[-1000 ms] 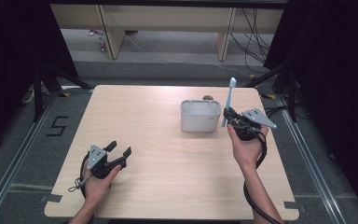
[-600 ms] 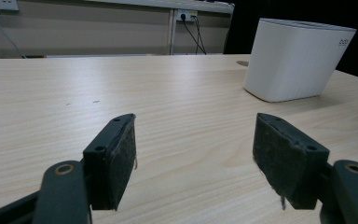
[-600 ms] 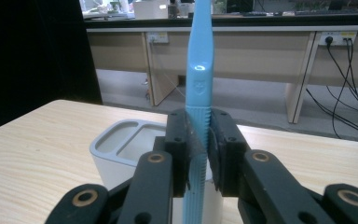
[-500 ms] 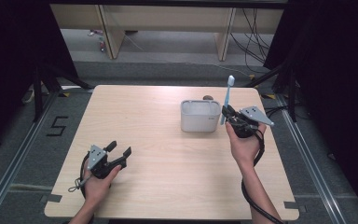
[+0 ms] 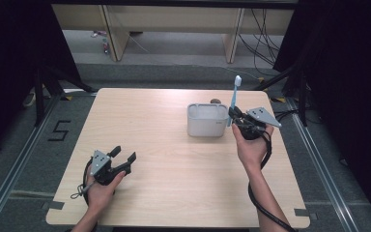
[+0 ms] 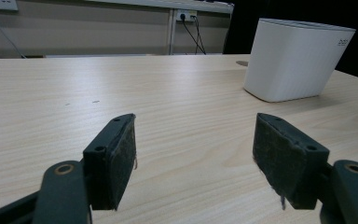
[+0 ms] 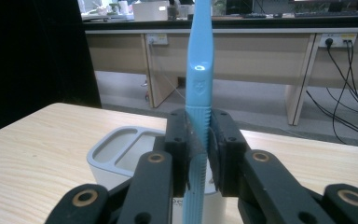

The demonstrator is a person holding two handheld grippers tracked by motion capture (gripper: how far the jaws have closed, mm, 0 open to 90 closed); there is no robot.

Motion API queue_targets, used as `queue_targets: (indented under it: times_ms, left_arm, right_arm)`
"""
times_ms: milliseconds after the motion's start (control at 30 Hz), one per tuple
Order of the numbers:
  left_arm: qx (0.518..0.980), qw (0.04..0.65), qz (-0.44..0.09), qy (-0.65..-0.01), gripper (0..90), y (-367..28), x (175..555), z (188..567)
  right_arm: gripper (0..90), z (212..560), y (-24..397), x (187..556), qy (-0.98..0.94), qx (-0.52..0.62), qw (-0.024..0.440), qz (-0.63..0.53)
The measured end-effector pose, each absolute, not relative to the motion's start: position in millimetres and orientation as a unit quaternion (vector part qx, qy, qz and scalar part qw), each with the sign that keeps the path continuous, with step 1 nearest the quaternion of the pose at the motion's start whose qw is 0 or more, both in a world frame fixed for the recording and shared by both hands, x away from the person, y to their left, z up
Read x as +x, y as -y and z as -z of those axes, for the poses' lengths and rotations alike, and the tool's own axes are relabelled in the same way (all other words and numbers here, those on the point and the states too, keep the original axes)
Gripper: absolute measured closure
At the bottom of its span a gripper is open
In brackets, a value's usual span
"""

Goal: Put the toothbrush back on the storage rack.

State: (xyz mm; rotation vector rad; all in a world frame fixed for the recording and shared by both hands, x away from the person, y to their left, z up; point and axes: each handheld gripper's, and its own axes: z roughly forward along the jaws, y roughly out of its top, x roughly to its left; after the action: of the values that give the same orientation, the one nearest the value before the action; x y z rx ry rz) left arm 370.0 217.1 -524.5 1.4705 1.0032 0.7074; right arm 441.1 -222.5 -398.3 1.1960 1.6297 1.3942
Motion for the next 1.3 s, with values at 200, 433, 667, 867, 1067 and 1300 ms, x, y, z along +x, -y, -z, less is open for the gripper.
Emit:
queue_targets:
  times_ms: [200, 433, 667, 867, 1067, 1300]
  left_arm:
    - [0.631, 0.567, -0.301, -0.435, 29.4, -217.4, 368.3, 523.6]
    - [0.628, 0.575, -0.302, -0.428, 29.4, -217.1, 370.1, 524.5]
    - [0.628, 0.576, -0.301, -0.428, 29.4, -217.2, 370.1, 524.5]
    - [0.628, 0.575, -0.301, -0.428, 29.4, -217.2, 370.2, 524.5]
    - [0.628, 0.576, -0.301, -0.429, 29.4, -217.2, 370.1, 524.5]
    - [0.626, 0.576, -0.298, -0.433, 29.4, -217.0, 370.0, 524.6]
  right_arm:
    - [79.0, 396.9, 221.5, 444.2, -0.626, 0.461, 0.332, -0.535]
    - [79.0, 394.9, 220.2, 448.4, -0.621, 0.464, 0.336, -0.535]
    - [79.0, 395.5, 218.8, 453.8, -0.625, 0.460, 0.336, -0.534]
    - [79.0, 396.1, 216.9, 456.8, -0.621, 0.465, 0.334, -0.535]
    - [79.0, 397.1, 217.9, 461.8, -0.624, 0.462, 0.337, -0.533]
    - [79.0, 398.9, 214.8, 465.2, -0.618, 0.469, 0.335, -0.535]
